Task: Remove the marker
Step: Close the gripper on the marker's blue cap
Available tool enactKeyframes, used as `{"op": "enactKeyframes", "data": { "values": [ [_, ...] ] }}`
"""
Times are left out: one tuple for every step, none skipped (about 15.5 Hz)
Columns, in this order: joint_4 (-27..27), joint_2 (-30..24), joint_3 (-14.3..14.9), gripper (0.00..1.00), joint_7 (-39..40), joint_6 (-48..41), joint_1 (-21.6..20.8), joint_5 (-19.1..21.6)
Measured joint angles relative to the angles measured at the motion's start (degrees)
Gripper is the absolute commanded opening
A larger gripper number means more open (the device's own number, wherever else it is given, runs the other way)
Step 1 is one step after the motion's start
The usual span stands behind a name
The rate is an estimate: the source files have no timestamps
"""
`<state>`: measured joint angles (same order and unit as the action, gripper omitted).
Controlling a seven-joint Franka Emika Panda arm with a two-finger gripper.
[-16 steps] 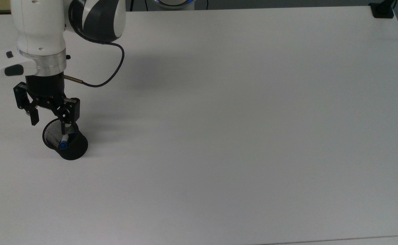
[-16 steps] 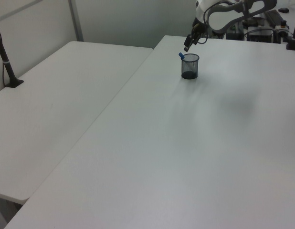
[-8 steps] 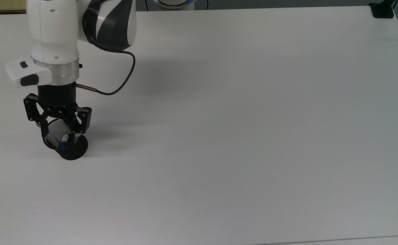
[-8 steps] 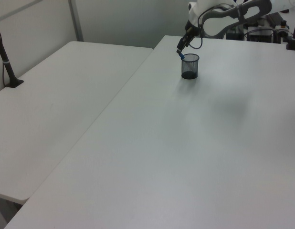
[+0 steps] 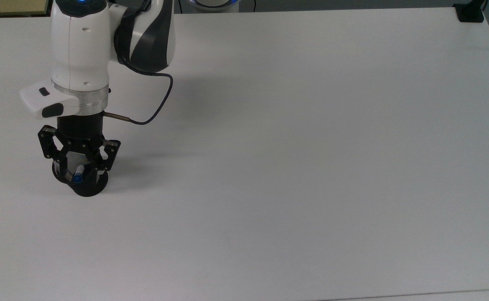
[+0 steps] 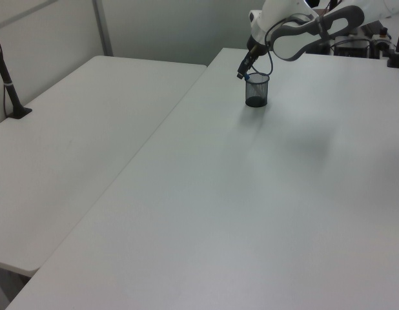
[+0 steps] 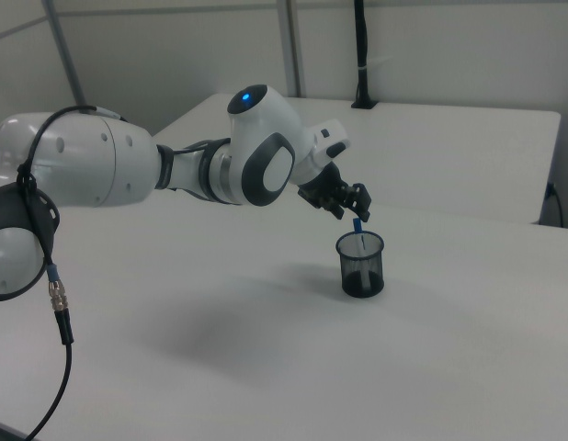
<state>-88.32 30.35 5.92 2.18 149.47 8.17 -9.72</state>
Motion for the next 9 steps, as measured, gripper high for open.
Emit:
{"op": "enactKeyframes", "data": {
  "values": [
    [0.0, 0.12, 0.0, 0.6, 0.0, 0.37, 0.0, -0.84],
    [0.0, 0.24, 0.0, 0.6, 0.0, 0.47, 0.0, -1.68],
    [0.0, 0.35, 0.01, 0.6, -0.01, 0.48, 0.0, -2.4],
    [0.0, 0.47, 0.01, 0.57, -0.02, 0.48, 0.0, -3.06],
    [0.0, 0.57, 0.01, 0.54, -0.08, 0.49, 0.0, -3.63],
    [0.0, 0.66, 0.01, 0.48, -0.23, 0.49, 0.0, -4.3],
    [0.0, 0.73, 0.01, 0.41, -0.51, 0.49, 0.0, -5.14],
    [0.0, 0.77, 0.0, 0.33, -0.93, 0.49, 0.0, -6.0],
    [0.0, 0.8, 0.0, 0.26, -1.5, 0.5, 0.0, -6.73]
  ]
}}
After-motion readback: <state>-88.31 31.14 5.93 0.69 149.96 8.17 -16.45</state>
